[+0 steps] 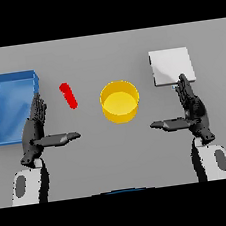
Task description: Pick up the red beaker and tilt it to pour out 1 green nut into yellow bowl. Pick up the yellow bowl and place it on the metallic measuring scale.
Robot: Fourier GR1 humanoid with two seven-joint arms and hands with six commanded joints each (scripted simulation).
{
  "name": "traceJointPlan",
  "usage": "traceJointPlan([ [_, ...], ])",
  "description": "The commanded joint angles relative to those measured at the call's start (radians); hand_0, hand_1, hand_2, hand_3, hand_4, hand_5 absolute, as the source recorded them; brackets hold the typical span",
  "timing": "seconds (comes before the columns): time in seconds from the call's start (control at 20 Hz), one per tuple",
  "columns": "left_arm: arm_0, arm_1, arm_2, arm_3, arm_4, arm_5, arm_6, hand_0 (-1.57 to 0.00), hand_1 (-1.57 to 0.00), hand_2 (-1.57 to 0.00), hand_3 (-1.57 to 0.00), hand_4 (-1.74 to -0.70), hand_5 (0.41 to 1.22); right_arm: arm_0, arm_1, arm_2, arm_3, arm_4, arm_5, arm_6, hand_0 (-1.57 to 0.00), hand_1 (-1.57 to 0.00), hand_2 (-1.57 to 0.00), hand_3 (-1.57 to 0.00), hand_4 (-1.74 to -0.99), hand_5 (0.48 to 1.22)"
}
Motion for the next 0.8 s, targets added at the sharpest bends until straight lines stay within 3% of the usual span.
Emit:
traceJointPlan([
  [0.0, 0.002, -0.002, -0.002, -0.002, 0.0, 0.002, 0.0, 0.0, 0.0, 0.0, 0.0, -1.14, 0.66, 0.0, 0.001, 0.001, 0.0, 0.0, -0.002, 0.0, 0.0, 0.0, 0.0, 0.0, -1.071, 0.578],
  [0.25, 0.025, -0.015, -0.02, -0.027, -0.015, 0.011, -0.009, 0.0, 0.0, 0.0, 0.0, -1.14, 0.66, 0.005, 0.006, 0.01, -0.011, 0.008, -0.007, -0.011, 0.0, 0.0, 0.0, 0.0, -1.071, 0.578],
  [0.3, 0.069, 0.018, -0.061, -0.079, -0.064, -0.004, -0.034, 0.0, 0.0, 0.0, 0.0, -1.14, 0.66, 0.033, -0.035, 0.053, -0.037, 0.126, -0.039, -0.082, 0.0, 0.0, 0.0, 0.0, -1.071, 0.578],
  [0.4, 0.136, 0.033, -0.13, -0.167, -0.139, -0.01, -0.034, 0.0, 0.0, 0.0, 0.0, -1.14, 0.66, 0.078, -0.06, 0.115, -0.103, 0.246, -0.066, -0.113, 0.0, 0.0, 0.0, 0.0, -1.066, 0.576],
  [0.55, 0.157, 0.052, -0.147, -0.232, -0.165, -0.007, 0.04, 0.0, 0.0, 0.0, 0.0, -1.14, 0.657, 0.098, -0.064, 0.14, -0.142, 0.292, -0.076, -0.096, 0.0, 0.0, 0.0, 0.0, -1.084, 0.585],
  [0.75, 0.109, 0.051, -0.145, -0.179, -0.163, -0.02, 0.094, 0.0, 0.0, 0.0, 0.0, -1.14, 0.649, 0.093, -0.074, 0.132, -0.152, 0.256, -0.043, -0.067, 0.0, 0.0, 0.0, 0.0, -1.147, 0.614],
])
